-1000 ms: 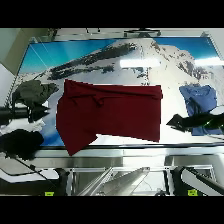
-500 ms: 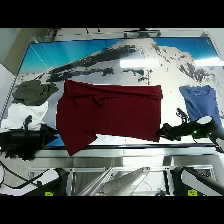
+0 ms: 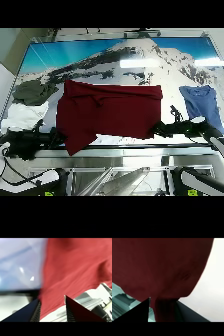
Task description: Fold the shirts.
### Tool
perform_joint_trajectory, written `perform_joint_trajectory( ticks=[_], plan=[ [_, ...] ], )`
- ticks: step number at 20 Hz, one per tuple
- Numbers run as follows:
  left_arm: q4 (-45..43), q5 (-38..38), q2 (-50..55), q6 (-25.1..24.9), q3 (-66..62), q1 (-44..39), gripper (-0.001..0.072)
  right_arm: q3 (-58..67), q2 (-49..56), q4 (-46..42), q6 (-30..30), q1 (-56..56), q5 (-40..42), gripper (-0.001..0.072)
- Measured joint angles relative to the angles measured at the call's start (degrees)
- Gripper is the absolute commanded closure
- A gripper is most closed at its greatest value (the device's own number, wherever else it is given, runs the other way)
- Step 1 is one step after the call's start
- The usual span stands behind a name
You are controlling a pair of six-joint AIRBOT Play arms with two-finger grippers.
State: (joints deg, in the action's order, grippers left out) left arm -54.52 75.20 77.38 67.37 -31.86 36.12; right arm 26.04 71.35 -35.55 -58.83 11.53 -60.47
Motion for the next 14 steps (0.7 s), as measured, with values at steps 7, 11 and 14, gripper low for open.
perform_joint_trajectory(
  ticks=[7,11,14],
  plan=[
    [4.61,-4.92,4.02,-2.64,-6.58,-10.49,0.0680,-0.04,0.02,1.51,0.59,-0.11,-1.14,0.0389],
    [6.51,-0.94,4.24,-2.73,-9.38,-14.14,0.0680,-0.02,0.02,1.60,0.59,-0.11,-2.19,0.0692],
    [9.27,1.38,3.34,-3.45,-10.08,-15.19,0.0680,0.92,0.00,1.18,0.59,0.26,-4.24,0.0692]
  ],
)
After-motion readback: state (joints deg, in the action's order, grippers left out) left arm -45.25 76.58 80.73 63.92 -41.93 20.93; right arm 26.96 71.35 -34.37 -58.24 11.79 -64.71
